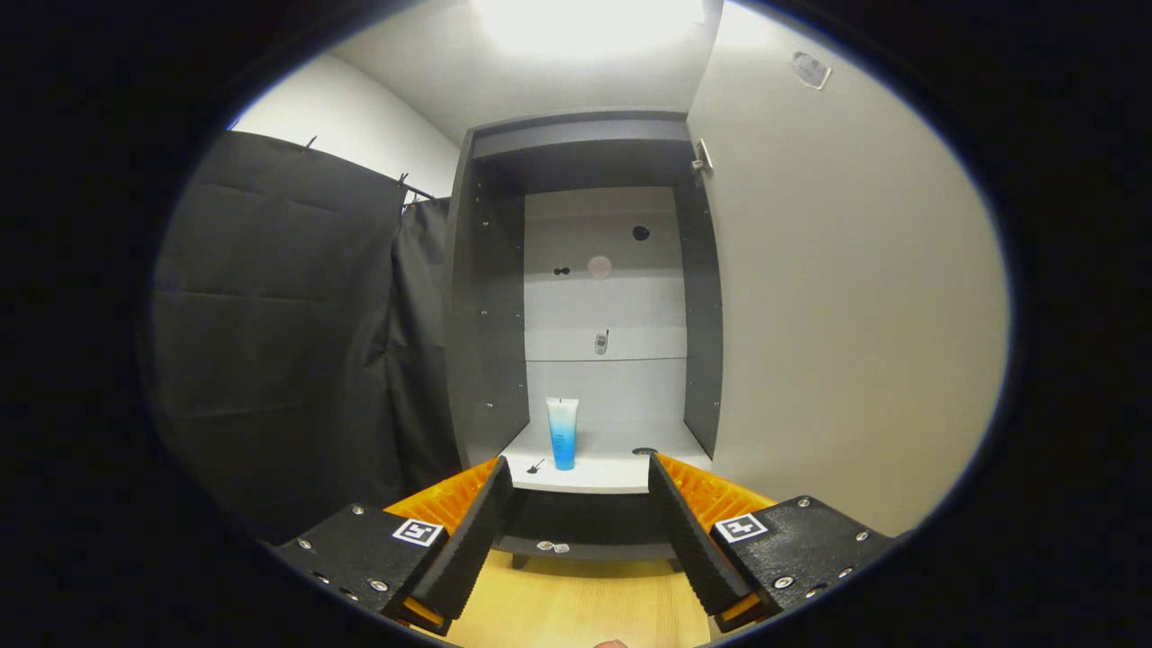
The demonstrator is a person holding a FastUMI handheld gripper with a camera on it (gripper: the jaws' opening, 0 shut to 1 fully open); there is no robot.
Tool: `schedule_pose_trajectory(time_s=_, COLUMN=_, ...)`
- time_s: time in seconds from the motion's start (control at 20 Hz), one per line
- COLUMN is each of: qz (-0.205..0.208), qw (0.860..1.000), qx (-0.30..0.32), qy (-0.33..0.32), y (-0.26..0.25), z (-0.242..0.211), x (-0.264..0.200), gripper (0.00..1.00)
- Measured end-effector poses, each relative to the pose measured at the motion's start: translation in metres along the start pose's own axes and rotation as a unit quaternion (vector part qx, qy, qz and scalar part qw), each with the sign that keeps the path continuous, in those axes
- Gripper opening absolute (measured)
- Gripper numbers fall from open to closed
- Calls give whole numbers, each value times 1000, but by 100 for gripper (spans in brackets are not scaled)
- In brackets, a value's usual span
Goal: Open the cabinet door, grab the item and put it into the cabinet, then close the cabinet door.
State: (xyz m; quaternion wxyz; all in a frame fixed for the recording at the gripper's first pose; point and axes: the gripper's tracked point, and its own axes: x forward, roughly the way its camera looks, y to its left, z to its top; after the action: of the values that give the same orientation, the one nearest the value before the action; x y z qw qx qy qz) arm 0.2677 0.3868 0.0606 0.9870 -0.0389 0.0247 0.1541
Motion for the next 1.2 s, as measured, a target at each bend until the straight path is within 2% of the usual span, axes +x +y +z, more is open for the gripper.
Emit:
schedule_pose_trajectory(time_s=0.55, qz=-6, qw=1000, qx=22, qy=-15, y=-36, z=-5, x=-104, gripper=94)
schedule_pose_trajectory(time_s=0.85, qz=-38, qw=999, qx=19, qy=-34, y=-74, z=14, x=-155, gripper=94)
schedule_pose_trajectory(time_s=1.2, qz=-94, qw=995, qx=29, qy=-28, y=-138, z=18, x=-186, gripper=93)
